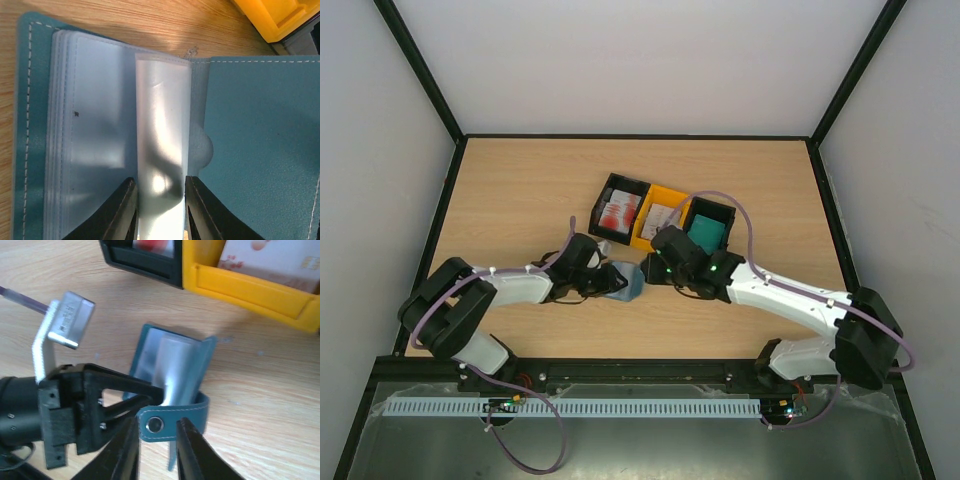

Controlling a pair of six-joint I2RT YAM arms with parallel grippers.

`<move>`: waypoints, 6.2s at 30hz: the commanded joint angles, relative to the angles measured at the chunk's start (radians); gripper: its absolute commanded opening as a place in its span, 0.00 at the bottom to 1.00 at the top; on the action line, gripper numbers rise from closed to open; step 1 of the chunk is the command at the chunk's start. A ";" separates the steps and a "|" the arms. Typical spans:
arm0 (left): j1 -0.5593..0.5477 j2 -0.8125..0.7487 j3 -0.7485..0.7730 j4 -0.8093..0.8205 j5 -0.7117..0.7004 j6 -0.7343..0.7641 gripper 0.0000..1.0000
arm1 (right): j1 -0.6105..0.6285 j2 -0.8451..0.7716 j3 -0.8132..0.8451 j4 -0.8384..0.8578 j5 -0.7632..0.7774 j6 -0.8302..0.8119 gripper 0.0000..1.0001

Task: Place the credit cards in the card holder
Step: Open the card holder at the center of the board.

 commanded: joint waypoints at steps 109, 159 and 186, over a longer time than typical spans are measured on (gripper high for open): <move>-0.132 0.278 0.331 0.001 0.059 0.144 0.28 | -0.094 -0.111 -0.291 0.202 -0.140 0.074 0.04; -0.124 0.092 0.141 -0.193 -0.216 0.077 0.32 | -0.050 0.266 -0.209 0.047 0.019 -0.042 0.35; -0.035 -0.050 0.145 -0.218 -0.088 0.149 0.36 | -0.003 0.343 0.120 -0.156 0.078 0.032 0.33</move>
